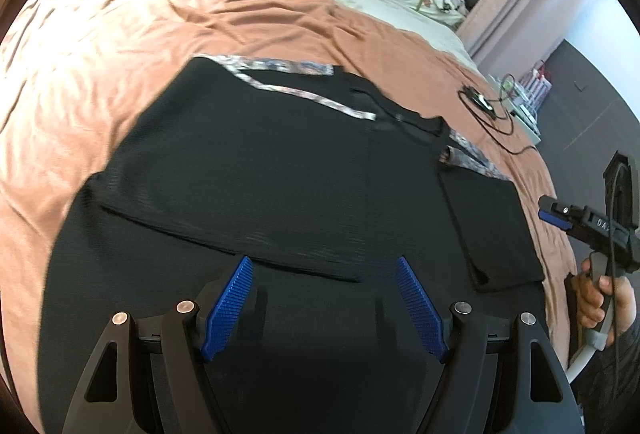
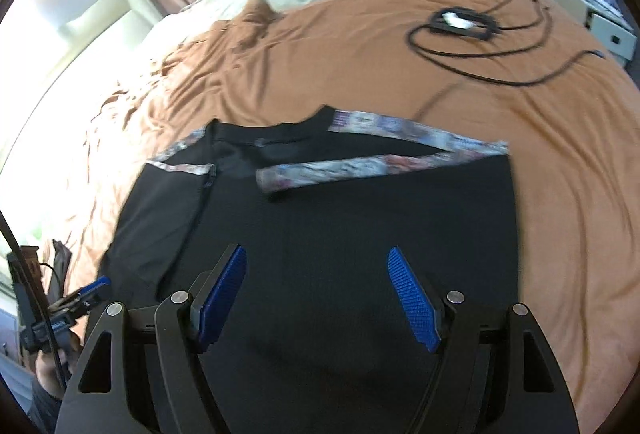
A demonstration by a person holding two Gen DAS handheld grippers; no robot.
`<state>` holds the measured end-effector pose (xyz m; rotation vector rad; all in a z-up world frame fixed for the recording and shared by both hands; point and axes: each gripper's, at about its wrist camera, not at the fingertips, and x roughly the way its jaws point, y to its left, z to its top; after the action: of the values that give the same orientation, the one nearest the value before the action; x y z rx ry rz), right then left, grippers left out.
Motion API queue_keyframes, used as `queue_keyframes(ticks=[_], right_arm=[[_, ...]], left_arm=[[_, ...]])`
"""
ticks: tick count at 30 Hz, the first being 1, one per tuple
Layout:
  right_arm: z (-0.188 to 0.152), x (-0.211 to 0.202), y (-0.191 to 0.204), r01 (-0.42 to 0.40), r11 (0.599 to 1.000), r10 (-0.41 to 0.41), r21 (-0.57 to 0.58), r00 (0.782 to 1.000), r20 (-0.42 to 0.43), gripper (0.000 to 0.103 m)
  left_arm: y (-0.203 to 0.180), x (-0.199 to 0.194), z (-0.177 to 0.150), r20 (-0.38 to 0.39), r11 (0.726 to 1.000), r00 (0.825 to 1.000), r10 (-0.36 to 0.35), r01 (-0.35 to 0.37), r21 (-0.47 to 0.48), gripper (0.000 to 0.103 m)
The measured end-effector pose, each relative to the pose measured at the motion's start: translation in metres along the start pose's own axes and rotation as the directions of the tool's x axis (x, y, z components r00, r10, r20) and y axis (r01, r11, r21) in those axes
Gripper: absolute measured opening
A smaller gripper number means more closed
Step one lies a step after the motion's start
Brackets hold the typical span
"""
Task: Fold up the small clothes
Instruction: 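Withdraw the right tool from the folded shirt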
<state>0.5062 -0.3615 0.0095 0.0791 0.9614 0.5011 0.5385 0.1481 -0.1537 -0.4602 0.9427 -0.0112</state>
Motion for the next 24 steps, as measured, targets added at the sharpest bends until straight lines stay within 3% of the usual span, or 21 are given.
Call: queue_keyframes(ticks=[13, 19, 24], right_arm=[[-0.038, -0.033, -0.050, 0.136, 0.990, -0.136, 0.039, 0.991, -0.002, 0.072], [-0.067, -0.047, -0.065, 0.150, 0.987, -0.152, 0.052, 0.988, 0.023, 0.072], [-0.092, -0.060, -0.088, 0.115, 0.986, -0.122, 0.117, 0.991, 0.055, 0.072]], left_arm=[[-0.072, 0.026, -0.005, -0.041, 0.996, 0.999, -0.026, 0.029, 0.084, 0.076], [-0.097, 0.034, -0.005, -0.057, 0.992, 0.998, -0.019, 0.025, 0.123, 0.076], [-0.116, 0.048, -0.005, -0.081, 0.990, 0.996, -0.023, 0.033, 0.135, 0.076]])
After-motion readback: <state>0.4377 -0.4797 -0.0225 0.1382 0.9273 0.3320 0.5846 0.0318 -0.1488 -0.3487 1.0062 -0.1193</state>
